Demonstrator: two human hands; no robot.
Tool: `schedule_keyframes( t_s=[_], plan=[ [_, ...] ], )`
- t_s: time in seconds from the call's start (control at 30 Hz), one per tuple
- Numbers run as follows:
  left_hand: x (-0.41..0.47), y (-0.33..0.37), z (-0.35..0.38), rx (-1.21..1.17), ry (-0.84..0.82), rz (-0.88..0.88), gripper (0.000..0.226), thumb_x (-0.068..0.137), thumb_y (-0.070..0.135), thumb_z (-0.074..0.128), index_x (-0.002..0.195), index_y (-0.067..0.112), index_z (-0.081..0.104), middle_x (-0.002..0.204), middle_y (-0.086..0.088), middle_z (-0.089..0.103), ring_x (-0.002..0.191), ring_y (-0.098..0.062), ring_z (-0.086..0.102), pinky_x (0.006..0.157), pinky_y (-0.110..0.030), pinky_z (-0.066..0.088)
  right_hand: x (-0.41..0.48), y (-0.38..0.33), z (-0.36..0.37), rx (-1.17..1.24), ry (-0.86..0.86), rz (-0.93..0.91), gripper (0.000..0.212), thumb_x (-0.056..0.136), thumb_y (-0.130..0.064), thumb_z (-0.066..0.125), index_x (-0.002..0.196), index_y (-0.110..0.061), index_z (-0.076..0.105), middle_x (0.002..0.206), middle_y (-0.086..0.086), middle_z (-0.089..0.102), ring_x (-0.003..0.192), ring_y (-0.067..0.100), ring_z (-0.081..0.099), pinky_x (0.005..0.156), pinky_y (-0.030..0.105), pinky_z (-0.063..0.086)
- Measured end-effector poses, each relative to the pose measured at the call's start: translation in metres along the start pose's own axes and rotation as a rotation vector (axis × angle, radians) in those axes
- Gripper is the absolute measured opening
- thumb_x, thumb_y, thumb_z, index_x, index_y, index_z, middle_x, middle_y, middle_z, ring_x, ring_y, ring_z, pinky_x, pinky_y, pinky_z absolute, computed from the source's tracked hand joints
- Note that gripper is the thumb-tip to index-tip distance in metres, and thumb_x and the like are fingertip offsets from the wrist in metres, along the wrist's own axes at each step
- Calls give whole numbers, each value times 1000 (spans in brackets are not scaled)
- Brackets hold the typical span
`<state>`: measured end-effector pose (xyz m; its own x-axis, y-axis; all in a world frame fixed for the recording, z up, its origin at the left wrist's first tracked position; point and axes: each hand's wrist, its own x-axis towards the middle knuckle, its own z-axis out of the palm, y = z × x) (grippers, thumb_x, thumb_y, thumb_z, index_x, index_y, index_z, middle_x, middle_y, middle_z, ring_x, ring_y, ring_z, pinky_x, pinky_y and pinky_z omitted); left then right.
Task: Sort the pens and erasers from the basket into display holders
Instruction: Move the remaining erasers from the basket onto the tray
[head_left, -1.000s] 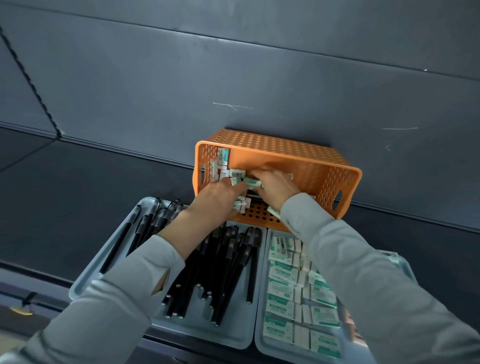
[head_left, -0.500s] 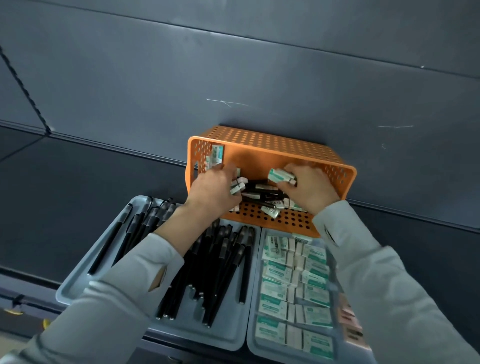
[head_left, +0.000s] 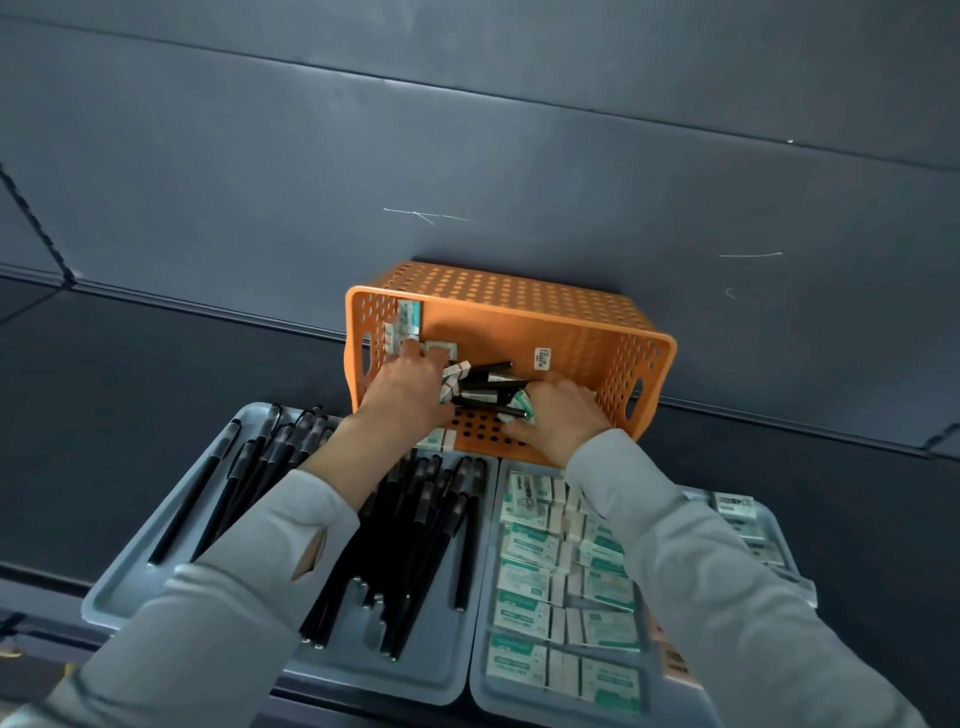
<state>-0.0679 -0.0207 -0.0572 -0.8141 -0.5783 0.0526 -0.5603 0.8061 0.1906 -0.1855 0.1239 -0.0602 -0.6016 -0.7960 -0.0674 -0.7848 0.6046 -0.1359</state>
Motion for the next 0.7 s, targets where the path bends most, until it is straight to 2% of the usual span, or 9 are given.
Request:
schedule_keyframes(
  t_s=[0.13, 0.2, 0.37, 0.43, 0.5, 0.57, 0.6, 0.67, 0.7],
  plan=[
    [-5, 3, -4, -28, 18, 6, 55, 82, 27, 70, 126, 14, 40, 108, -9, 58, 99, -31, 59, 87, -41, 49, 0, 0, -3, -6, 24, -8, 42, 83, -35, 65, 118, -12, 58, 120, 11, 57, 103, 33, 60, 84, 37, 50],
    [-6, 6, -7, -93, 66, -13, 55, 83, 24, 69, 128, 15, 39, 101, -6, 55, 96, -31, 60, 86, -41, 48, -1, 1, -7, -31, 12, 4, 31, 82, -32, 66, 104, -11, 59, 110, 11, 62, 96, 32, 62, 77, 35, 50],
    [-11, 11, -9, -315, 239, 6, 48, 85, 19, 67, 129, 17, 48, 106, -5, 60, 91, -24, 59, 73, -27, 44, -7, 6, -14, -35, -39, 80, 26, 83, -37, 68, 83, -14, 56, 91, 6, 59, 81, 27, 57, 67, 31, 43],
    [-13, 14, -12, -566, 248, -50, 40, 87, 19, 66, 125, 18, 54, 98, -1, 63, 78, -17, 59, 63, -21, 43, -8, 7, -15, 1, -20, 96, 27, 80, -38, 70, 83, -14, 57, 93, 7, 63, 79, 25, 56, 66, 30, 44],
    [-12, 16, -15, -964, 181, -205, 38, 86, 20, 69, 121, 15, 58, 99, 4, 61, 87, -16, 60, 73, -24, 46, -10, 8, -19, 52, 50, 139, 27, 81, -38, 68, 85, -13, 60, 93, 8, 64, 79, 26, 58, 67, 31, 47],
    [-14, 18, -18, -1532, 49, -414, 38, 83, 17, 73, 118, 10, 59, 112, -2, 65, 104, -21, 62, 87, -33, 51, -14, 9, -27, 141, 172, 177, 27, 83, -39, 65, 88, -13, 63, 87, 6, 63, 80, 26, 60, 68, 31, 47],
    [-18, 20, -19, -1797, -26, -509, 33, 84, 11, 71, 115, 8, 59, 116, -9, 65, 105, -24, 62, 83, -34, 55, -16, 9, -32, 215, 238, 182, 26, 84, -40, 64, 86, -14, 62, 82, 4, 62, 77, 25, 61, 67, 30, 45],
    [-26, 26, -22, -2099, -130, -628, 15, 88, 3, 63, 102, 1, 58, 114, -18, 62, 97, -27, 63, 72, -30, 60, -21, 6, -41, 415, 343, 147, 25, 85, -40, 63, 76, -17, 60, 71, -3, 61, 68, 17, 60, 61, 27, 42],
    [-30, 30, -21, -2175, -164, -665, 8, 90, 3, 59, 98, 1, 57, 111, -21, 62, 94, -29, 63, 75, -33, 60, -23, 2, -45, 518, 370, 105, 25, 86, -39, 63, 74, -19, 61, 68, -6, 61, 63, 11, 59, 57, 26, 42]
  ],
)
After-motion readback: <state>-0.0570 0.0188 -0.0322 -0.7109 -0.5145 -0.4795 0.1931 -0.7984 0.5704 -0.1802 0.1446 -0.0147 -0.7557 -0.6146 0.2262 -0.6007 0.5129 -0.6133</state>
